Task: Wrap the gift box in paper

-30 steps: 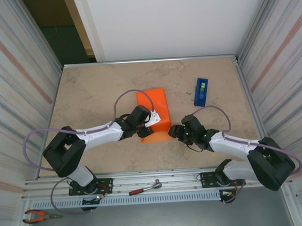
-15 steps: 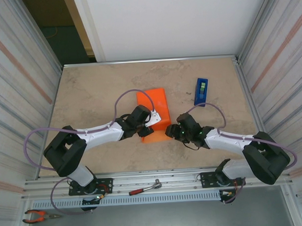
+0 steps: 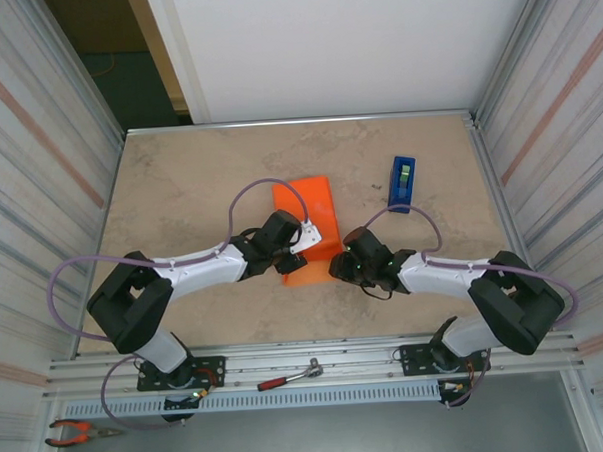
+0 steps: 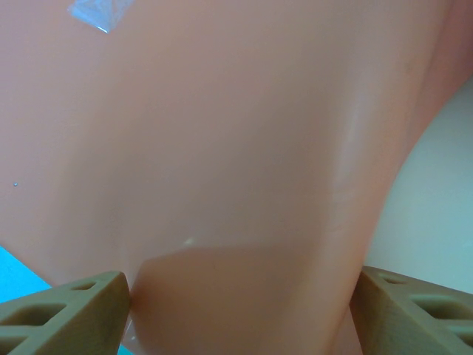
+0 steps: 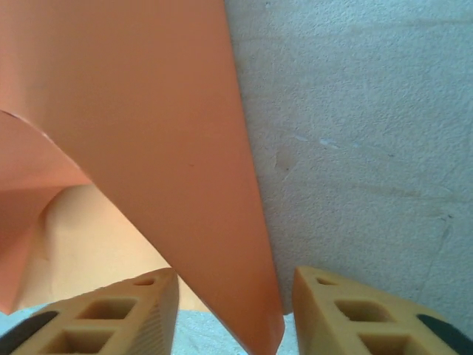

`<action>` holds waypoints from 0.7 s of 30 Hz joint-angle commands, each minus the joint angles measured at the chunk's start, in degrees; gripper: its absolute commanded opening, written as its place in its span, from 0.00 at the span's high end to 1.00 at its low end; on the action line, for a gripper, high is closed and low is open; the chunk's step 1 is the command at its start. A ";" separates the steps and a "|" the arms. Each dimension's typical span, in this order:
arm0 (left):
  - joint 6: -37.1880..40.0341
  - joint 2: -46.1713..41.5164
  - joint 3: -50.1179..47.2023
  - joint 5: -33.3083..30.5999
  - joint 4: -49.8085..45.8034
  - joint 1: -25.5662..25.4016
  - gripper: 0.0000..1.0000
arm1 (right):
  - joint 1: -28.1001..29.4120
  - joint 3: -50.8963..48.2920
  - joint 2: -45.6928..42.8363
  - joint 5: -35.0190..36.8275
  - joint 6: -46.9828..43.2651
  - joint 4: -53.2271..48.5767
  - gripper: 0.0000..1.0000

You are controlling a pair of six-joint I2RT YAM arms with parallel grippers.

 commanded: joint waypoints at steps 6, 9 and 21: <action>-0.85 1.05 -0.40 0.14 -0.35 -0.44 0.22 | 0.63 2.33 -0.33 1.96 -1.07 -2.39 1.00; -0.82 1.11 -0.38 0.12 -0.32 -0.53 0.22 | 0.87 3.50 -0.62 1.04 -1.36 -2.43 1.00; -0.47 1.06 -0.37 0.29 -0.67 -0.69 0.23 | 0.96 3.99 -0.91 -1.64 0.38 1.49 1.00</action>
